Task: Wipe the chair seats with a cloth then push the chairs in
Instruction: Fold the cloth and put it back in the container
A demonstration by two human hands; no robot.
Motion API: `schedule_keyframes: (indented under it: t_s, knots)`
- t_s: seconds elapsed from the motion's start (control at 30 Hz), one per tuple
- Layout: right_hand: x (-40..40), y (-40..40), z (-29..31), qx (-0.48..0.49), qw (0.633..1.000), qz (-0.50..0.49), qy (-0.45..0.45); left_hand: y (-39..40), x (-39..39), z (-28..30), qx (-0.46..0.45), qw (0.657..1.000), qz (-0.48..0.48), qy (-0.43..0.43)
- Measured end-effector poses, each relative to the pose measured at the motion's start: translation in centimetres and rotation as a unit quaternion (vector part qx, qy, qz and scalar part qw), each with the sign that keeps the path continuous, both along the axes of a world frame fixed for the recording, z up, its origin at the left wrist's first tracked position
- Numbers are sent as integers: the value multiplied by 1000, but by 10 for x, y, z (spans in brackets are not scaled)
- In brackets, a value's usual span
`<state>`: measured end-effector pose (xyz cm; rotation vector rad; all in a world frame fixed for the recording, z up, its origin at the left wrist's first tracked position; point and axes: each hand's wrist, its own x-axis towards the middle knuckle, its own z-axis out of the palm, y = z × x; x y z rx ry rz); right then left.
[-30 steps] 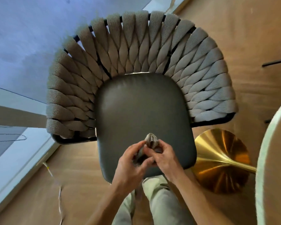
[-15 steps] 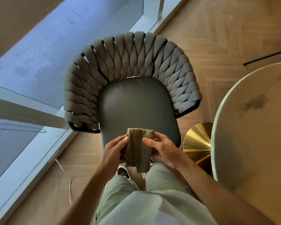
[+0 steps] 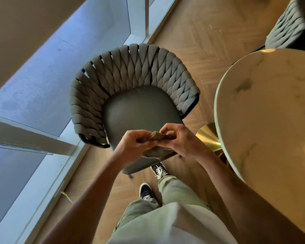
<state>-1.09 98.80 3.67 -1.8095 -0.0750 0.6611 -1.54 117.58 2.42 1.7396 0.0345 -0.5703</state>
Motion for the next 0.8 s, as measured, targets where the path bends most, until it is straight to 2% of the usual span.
schedule_keyframes:
  t_s: [0.1, 0.27, 0.37, 0.47, 0.6, 0.7, 0.8]
  knots:
    - [-13, -10, -4, 39, 998, -28, 32, -6, -1, 11, -5, 1000, 5, -6]
    - [-36, -34, -18, 128, 978, -86, 142, -30, -11, 20, -67, 997, 12, 47]
    - [-47, -53, -26, 239, 944, -122, 193, -46, -14, 20, -105, 990, 39, 84]
    - [-62, -72, -33, 303, 912, -179, 210, -63, -8, 19, -115, 986, 54, 112]
    - [-80, -100, -37, 382, 860, -267, 210, -94, 6, 17, -86, 986, 6, 140]
    - [-84, -130, -34, 364, 829, -371, 207, -127, 18, 19, -83, 977, -81, 177]
    - [-83, -170, -27, 304, 839, -411, 187, -170, 32, 19, -75, 969, -137, 193]
